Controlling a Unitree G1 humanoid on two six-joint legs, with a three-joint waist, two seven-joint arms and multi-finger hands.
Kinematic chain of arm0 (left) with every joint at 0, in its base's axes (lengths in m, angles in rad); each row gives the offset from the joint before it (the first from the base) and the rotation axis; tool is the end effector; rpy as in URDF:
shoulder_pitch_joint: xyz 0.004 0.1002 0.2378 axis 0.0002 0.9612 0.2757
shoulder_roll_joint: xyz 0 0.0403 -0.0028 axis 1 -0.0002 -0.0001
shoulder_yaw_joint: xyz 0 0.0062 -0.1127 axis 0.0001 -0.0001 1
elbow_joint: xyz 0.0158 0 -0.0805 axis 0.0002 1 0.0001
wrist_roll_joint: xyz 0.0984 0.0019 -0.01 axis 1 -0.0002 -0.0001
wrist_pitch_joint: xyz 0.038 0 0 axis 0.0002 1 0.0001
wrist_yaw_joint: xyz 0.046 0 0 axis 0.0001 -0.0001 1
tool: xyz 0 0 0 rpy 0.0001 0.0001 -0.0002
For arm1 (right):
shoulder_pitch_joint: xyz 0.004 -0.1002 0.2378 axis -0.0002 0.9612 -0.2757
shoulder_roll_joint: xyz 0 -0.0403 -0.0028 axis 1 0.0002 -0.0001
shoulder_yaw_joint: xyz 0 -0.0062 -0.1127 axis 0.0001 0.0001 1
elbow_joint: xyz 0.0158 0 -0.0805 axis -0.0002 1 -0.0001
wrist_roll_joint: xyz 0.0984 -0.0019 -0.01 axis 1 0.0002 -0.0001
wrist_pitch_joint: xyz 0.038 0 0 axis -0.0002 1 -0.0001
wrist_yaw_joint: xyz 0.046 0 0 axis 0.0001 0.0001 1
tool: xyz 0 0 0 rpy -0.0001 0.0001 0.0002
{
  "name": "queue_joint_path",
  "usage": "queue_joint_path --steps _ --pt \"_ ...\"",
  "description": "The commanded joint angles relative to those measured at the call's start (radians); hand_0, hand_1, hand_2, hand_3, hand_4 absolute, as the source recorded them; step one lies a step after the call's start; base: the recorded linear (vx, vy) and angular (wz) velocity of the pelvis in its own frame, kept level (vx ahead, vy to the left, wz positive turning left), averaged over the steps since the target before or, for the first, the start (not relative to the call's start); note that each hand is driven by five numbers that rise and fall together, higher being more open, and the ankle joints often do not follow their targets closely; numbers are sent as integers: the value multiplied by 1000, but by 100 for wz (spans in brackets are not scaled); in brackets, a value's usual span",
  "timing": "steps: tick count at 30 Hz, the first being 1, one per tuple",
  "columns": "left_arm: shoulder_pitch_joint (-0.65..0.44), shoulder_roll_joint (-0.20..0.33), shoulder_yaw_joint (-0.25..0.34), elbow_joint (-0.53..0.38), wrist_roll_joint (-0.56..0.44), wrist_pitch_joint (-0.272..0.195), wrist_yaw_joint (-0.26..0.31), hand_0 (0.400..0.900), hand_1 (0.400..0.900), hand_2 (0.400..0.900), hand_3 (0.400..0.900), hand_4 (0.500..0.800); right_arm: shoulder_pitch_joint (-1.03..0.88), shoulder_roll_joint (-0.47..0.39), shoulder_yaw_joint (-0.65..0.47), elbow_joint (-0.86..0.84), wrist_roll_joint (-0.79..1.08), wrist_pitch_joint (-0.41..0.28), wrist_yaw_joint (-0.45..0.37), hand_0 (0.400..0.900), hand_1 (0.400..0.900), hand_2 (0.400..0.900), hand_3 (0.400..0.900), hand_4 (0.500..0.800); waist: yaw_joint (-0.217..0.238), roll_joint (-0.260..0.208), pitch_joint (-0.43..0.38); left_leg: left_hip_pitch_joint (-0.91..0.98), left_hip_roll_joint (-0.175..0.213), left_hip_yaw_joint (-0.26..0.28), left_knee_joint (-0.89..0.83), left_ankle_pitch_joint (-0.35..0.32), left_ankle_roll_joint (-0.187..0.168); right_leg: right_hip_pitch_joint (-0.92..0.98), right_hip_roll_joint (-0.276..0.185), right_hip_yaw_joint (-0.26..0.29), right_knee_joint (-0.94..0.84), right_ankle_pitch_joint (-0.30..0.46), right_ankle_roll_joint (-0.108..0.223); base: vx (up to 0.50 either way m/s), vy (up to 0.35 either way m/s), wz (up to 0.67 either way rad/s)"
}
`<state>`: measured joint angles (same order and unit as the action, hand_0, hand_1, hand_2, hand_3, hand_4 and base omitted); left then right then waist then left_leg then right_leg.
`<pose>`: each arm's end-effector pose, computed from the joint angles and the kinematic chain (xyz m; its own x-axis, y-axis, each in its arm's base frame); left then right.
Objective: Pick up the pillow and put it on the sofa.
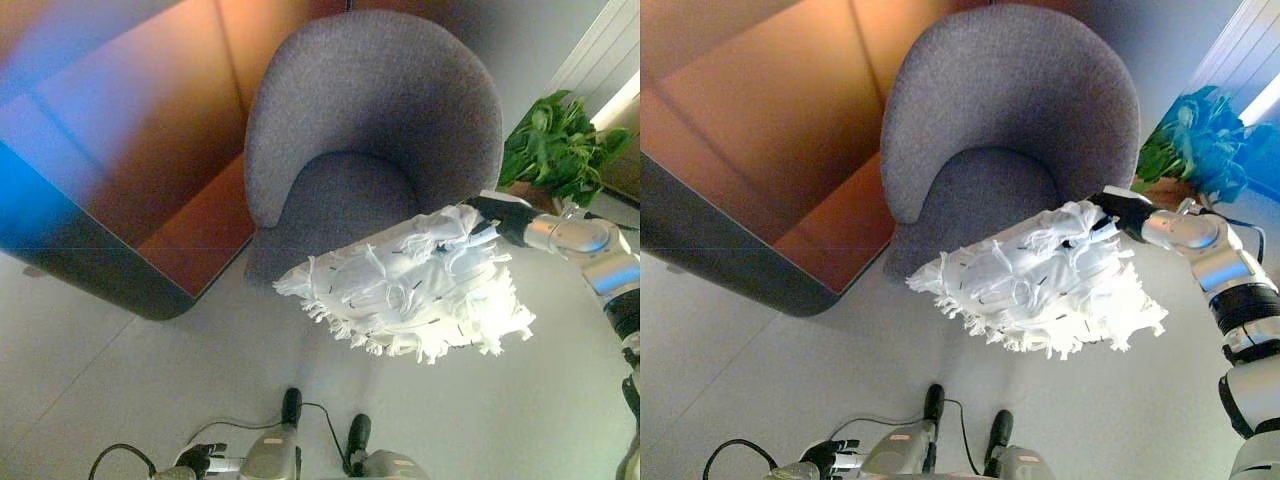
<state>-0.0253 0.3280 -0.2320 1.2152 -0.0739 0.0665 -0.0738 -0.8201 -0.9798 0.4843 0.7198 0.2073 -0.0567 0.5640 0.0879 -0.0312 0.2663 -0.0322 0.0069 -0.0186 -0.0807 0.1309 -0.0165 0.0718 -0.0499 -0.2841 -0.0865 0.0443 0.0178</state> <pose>0.0793 0.2516 -0.1147 0.2879 0.1701 -0.9424 0.1833 0.9561 0.2286 0.3111 -0.3190 0.1905 0.9034 0.2386 -0.3562 -0.4266 0.5835 -0.6910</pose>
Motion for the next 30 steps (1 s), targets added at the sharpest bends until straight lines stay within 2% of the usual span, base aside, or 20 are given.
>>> queue_joint_path --steps 1,8,12,18,20,28,30 --pt "57 28 -51 100 47 22 4 900 900 900 900 800 -273 -51 -2 59 159 -23 -54 400 400 400 400 500 42 -71 -177 72 24 72 -7 -103 -51 6 -65 5 -1 33 94 111 23 6" --pt "68 21 -54 122 38 30 3 900 900 900 900 800 -405 -38 39 198 177 85 -123 400 400 400 400 500 66 -78 -185 93 20 56 -7 -110 -48 31 -68 -1 -1 29 95 94 27 8" --pt "83 20 -56 126 34 17 9 900 900 900 900 800 -442 -38 55 256 176 139 -155 400 400 400 400 500 80 -78 -181 98 19 48 -7 -110 -46 37 -72 -4 -1 28 97 81 22 8" --pt "87 27 -65 117 24 12 10 900 900 900 900 800 -491 -23 88 308 116 195 -206 400 400 400 400 500 100 -74 -165 88 18 33 -7 -107 -44 30 -78 -11 -1 31 100 33 15 6" --pt "88 30 -70 112 20 9 10 900 900 900 900 800 -514 -22 105 330 112 203 -228 400 400 400 400 500 106 -74 -161 82 19 28 -7 -106 -44 26 -80 -13 -1 31 102 8 9 6" --pt "87 40 -71 92 -1 -4 18 900 900 900 900 800 -562 -17 166 362 55 234 -230 400 400 400 400 500 126 -78 -139 57 24 12 -7 -99 -45 8 -82 -23 -1 34 105 -13 -6 7" --pt "89 40 -71 89 -4 -9 22 900 900 900 900 800 -571 -17 180 375 41 234 -280 400 400 400 400 500 129 -79 -136 53 24 9 -7 -98 -46 4 -82 -24 -1 34 105 -11 -6 4"
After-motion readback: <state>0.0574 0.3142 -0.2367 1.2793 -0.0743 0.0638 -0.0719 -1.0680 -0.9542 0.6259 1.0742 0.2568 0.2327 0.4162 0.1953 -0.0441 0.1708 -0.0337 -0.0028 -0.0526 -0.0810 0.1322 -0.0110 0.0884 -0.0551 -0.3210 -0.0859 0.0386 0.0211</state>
